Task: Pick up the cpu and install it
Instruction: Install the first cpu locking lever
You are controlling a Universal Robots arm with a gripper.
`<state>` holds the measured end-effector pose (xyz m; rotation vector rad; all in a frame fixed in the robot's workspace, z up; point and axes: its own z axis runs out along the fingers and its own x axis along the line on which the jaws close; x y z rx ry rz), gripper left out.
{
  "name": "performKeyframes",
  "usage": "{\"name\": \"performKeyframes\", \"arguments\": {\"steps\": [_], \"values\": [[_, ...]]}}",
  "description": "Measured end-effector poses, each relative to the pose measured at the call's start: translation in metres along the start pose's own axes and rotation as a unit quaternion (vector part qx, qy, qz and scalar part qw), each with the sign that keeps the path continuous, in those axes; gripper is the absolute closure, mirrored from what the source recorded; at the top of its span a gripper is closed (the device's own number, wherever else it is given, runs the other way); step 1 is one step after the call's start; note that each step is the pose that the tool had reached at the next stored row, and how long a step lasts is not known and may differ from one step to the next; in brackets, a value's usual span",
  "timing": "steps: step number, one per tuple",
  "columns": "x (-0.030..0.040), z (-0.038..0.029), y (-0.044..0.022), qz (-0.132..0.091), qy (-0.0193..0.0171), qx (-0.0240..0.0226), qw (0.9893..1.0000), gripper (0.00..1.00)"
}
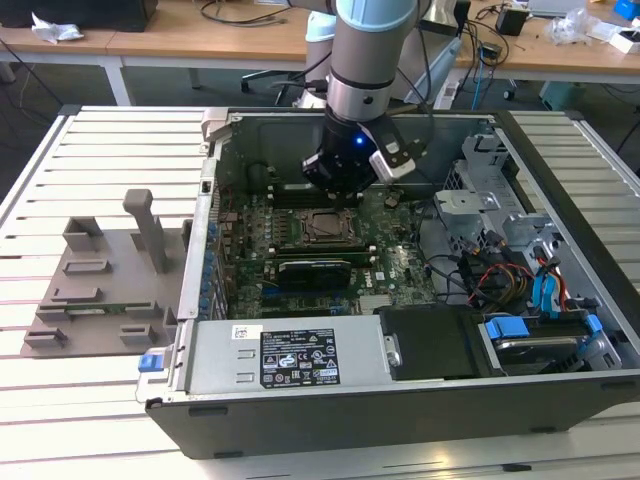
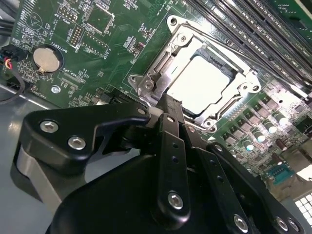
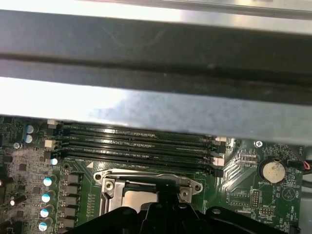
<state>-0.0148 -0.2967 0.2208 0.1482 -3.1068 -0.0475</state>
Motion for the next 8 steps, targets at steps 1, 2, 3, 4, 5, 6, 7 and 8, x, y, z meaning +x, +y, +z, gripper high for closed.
{"name": "performKeyframes", "arguments": {"steps": [1, 2, 3, 4, 5, 6, 7, 8], "values": [[0.0000, -0.0017, 0.0001, 0.000, 0.0000, -0.0001, 1.0000, 0.89], [0.0001, -0.0026, 0.0001, 0.000, 0.0000, 0.0000, 1.0000, 0.89], [0.0001, -0.0036, 0.0001, 0.000, 0.0000, 0.0000, 1.0000, 0.89], [0.0001, -0.0045, 0.0001, 0.000, 0.0000, 0.0000, 1.0000, 0.89], [0.0002, -0.0053, 0.0002, 0.000, 0.0000, 0.0000, 1.0000, 0.89], [0.0002, -0.0062, 0.0002, 0.000, 0.0000, 0.0000, 1.0000, 0.89], [0.0002, -0.0069, 0.0002, 0.000, 0.0000, 0.0000, 1.0000, 0.89], [0.0002, -0.0077, 0.0003, 0.000, 0.0000, 0.0000, 1.0000, 0.89]]}}
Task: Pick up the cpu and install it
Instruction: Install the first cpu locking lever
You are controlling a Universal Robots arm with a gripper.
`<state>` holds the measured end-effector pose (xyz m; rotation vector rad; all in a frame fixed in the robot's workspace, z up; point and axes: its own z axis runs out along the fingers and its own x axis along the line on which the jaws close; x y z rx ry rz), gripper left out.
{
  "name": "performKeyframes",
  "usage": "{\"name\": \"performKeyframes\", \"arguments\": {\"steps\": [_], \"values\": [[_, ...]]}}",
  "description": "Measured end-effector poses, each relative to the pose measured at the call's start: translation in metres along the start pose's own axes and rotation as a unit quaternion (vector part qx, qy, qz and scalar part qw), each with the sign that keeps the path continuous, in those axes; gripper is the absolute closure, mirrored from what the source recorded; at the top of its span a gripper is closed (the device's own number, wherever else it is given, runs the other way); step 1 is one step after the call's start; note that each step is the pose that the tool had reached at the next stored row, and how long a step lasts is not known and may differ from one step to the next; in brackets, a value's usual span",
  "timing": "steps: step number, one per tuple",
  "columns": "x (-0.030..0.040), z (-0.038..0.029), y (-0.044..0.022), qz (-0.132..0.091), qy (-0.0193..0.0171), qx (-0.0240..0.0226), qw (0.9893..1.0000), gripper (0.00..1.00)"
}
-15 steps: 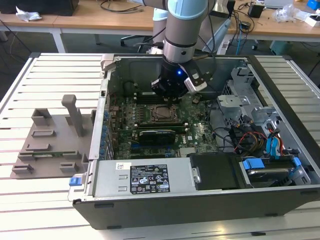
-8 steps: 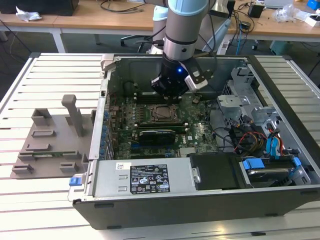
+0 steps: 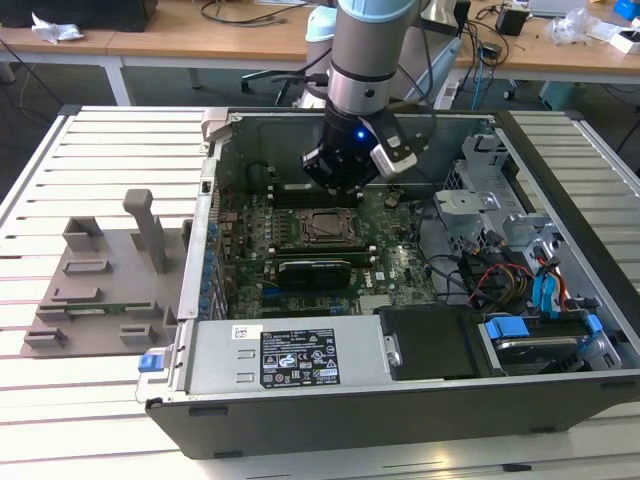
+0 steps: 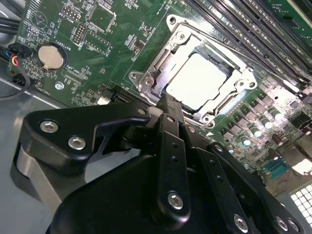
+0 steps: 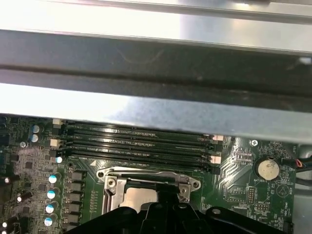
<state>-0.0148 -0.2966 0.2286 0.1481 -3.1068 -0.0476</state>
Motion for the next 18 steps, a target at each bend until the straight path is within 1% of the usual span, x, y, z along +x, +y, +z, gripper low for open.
{"name": "performKeyframes", "arguments": {"steps": [4, 5, 10, 18], "values": [[0.0001, -0.0027, 0.0001, 0.000, 0.0000, 0.0000, 1.0000, 0.89], [0.0001, -0.0042, 0.0001, 0.000, 0.0000, 0.0000, 1.0000, 0.89], [0.0002, -0.0069, 0.0002, 0.000, 0.0000, 0.0000, 1.0000, 0.89], [0.0006, -0.0194, 0.0006, 0.000, 0.0000, 0.0000, 1.0000, 0.89]]}}
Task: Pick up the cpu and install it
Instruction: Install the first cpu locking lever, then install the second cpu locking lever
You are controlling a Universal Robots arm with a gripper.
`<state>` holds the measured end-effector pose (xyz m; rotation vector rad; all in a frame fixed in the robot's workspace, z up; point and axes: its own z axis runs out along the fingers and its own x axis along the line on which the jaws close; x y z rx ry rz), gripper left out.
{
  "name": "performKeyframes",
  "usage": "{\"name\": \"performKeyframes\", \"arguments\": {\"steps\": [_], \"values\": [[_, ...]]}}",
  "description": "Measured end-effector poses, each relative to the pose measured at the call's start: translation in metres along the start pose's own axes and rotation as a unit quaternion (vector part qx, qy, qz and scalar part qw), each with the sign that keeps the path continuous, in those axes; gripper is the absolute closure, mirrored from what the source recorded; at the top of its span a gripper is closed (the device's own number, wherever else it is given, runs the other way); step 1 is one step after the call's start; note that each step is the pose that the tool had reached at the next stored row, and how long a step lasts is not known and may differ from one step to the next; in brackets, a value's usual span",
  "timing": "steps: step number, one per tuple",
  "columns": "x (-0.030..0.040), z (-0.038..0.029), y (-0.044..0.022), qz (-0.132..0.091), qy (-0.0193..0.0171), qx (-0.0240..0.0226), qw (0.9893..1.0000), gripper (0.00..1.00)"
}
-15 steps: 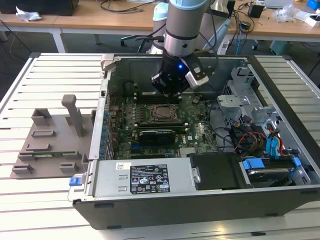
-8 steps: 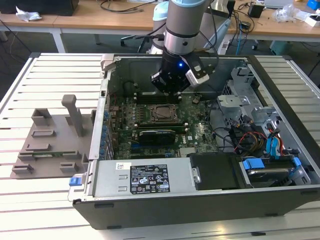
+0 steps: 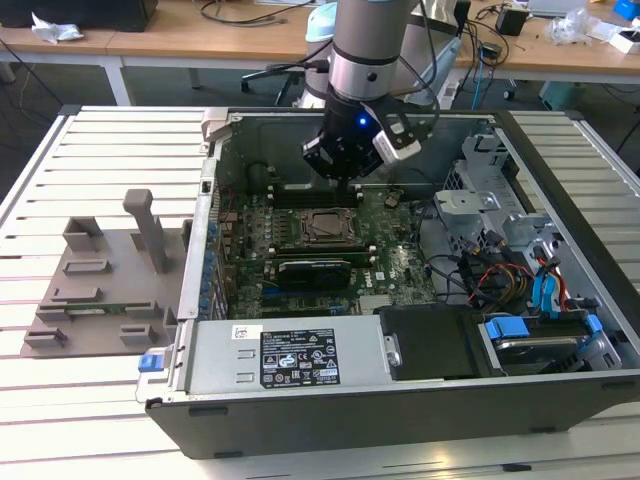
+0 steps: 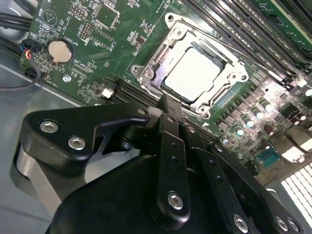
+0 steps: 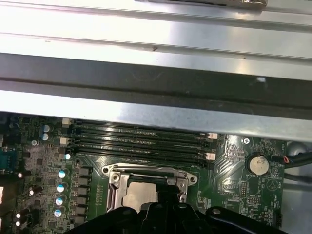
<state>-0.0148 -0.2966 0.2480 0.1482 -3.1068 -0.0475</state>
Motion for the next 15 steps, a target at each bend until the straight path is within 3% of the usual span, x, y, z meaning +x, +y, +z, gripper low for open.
{"name": "performKeyframes", "arguments": {"steps": [9, 15], "values": [[0.0003, -0.0112, 0.0004, 0.000, 0.0000, 0.0000, 1.0000, 0.89], [0.0004, -0.0118, 0.0004, 0.000, 0.0000, 0.0000, 1.0000, 0.89]]}}
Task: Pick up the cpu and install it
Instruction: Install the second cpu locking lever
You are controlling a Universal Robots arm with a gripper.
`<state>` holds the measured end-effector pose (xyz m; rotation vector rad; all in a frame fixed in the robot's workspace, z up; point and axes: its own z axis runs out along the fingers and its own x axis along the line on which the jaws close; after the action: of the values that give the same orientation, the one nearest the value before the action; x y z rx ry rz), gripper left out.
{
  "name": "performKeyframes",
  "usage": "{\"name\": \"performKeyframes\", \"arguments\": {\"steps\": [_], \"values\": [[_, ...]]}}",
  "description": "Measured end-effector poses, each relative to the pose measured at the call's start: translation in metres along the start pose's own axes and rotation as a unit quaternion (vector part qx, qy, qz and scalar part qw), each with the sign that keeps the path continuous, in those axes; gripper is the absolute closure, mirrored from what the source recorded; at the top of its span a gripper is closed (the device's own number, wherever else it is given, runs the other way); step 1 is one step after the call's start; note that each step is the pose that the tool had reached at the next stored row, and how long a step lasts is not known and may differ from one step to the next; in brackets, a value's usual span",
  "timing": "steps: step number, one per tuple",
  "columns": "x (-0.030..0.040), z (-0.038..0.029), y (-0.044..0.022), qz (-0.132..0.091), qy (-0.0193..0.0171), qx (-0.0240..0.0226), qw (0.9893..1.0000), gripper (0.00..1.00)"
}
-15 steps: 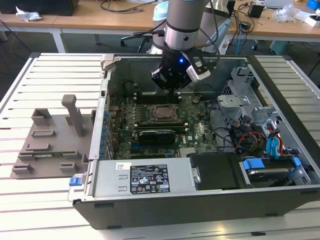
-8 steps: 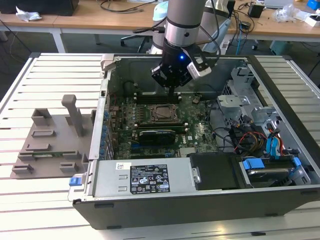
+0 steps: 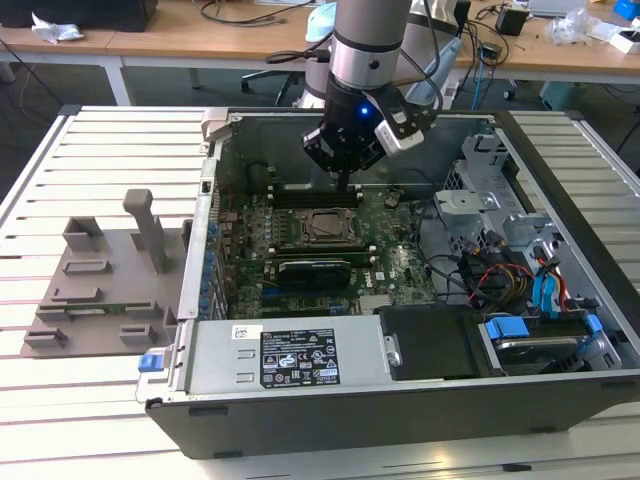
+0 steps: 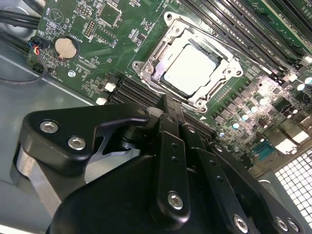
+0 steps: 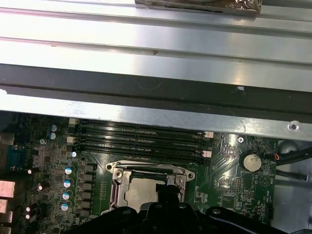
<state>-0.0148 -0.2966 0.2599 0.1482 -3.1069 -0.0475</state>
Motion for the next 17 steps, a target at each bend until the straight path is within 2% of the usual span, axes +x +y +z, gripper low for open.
{"name": "performKeyframes", "arguments": {"steps": [10, 17], "values": [[0.0001, -0.0001, -0.0005, 0.000, 0.0000, 0.0000, 1.0000, 0.89], [0.0013, -0.0001, -0.0120, 0.000, -0.0002, -0.0022, 1.0000, 0.89]]}}
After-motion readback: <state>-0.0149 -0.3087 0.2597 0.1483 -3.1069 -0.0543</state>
